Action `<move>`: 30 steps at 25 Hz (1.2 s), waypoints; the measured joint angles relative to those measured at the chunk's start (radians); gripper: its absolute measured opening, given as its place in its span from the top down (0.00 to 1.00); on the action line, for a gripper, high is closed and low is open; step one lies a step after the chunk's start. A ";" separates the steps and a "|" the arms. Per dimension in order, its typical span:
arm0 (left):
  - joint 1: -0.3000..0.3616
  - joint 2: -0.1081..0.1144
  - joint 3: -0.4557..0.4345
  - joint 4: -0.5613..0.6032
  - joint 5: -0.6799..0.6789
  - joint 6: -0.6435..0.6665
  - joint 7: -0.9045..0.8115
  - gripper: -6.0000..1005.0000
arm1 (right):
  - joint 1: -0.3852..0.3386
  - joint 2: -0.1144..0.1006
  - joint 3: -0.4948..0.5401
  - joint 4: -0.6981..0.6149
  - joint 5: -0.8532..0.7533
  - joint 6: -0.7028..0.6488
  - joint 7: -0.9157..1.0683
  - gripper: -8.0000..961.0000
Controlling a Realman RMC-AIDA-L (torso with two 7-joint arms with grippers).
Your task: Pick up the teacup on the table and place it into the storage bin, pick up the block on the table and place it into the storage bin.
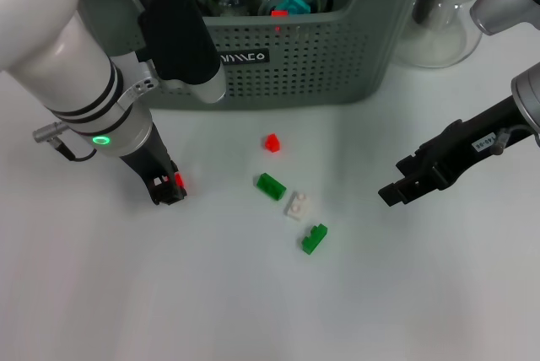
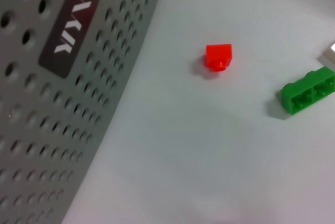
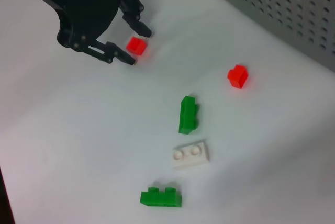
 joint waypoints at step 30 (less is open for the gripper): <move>-0.161 0.061 -0.538 0.138 -0.606 0.016 -0.025 0.78 | -0.002 -0.006 0.001 0.027 0.000 0.004 -0.014 0.28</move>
